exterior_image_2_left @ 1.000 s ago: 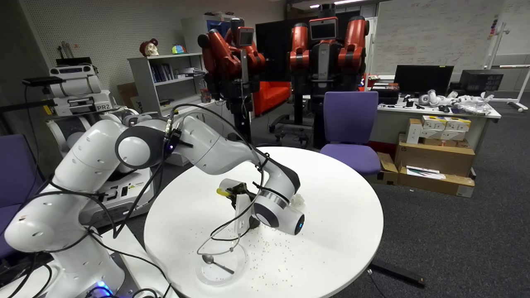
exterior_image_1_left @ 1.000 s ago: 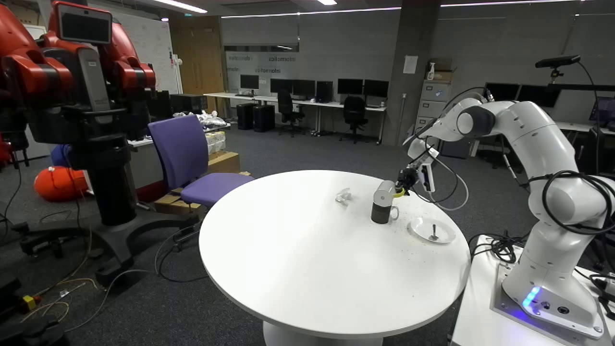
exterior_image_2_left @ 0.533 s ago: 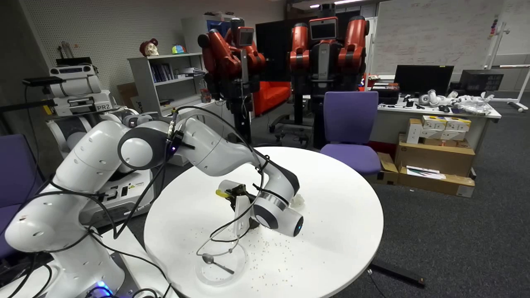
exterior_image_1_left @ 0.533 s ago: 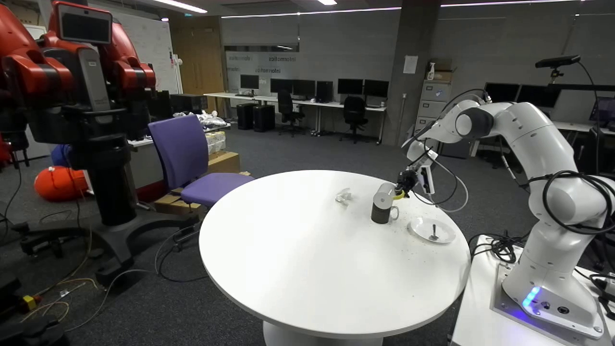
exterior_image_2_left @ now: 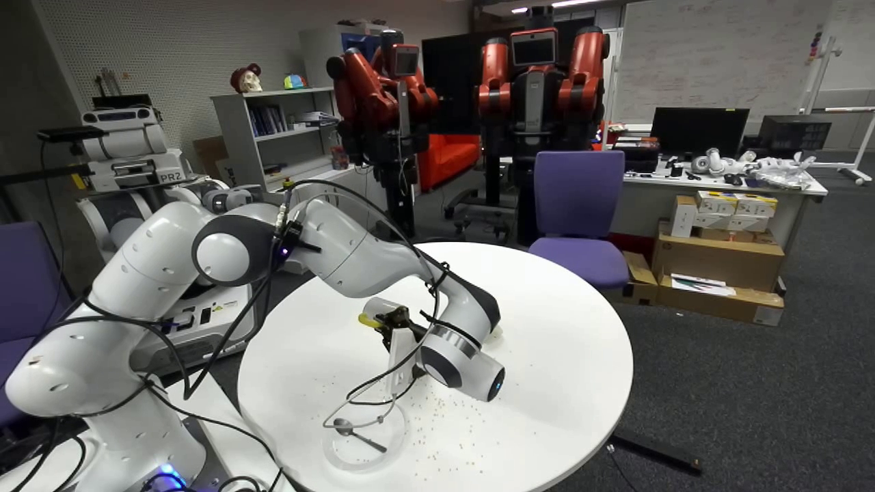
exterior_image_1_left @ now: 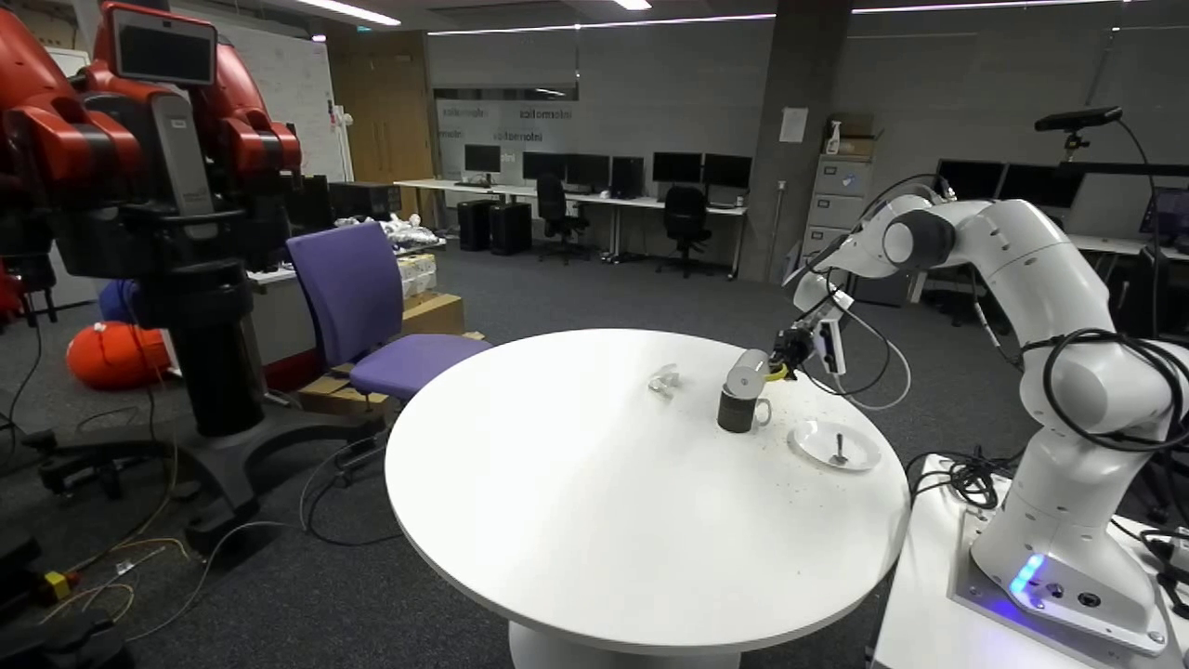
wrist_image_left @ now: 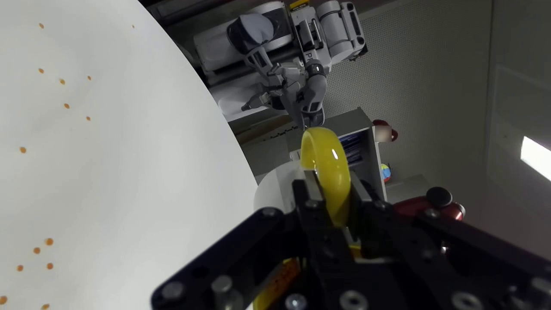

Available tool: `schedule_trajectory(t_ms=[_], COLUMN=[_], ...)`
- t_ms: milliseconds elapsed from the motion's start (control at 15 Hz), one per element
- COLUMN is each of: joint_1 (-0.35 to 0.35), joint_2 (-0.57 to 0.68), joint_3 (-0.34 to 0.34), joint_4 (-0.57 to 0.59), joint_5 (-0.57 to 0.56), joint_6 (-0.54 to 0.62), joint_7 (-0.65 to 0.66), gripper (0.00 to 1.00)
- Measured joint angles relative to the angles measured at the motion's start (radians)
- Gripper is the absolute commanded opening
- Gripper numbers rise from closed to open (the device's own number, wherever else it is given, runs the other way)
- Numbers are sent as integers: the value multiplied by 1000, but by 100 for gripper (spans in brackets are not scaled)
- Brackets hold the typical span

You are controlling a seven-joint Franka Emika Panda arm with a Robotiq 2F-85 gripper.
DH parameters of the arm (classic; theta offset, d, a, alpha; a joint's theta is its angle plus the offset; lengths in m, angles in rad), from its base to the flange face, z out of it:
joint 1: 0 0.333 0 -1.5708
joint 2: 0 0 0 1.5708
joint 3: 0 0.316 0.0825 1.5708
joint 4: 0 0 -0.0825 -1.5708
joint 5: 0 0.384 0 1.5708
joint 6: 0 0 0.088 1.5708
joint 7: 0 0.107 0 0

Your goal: Pour the liquid from the mug on the left into the mug on the right.

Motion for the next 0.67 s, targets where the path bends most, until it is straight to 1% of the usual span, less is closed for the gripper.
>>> schedule_trajectory(t_ms=[400,667], joint_1=[-15,-15], joint_2=[12,45], joint_3=[1,5], joint_4=[15,36], joint_5=[38,65], joint_6=[-26,-47], joint_7=[41,79], gripper=[5,5])
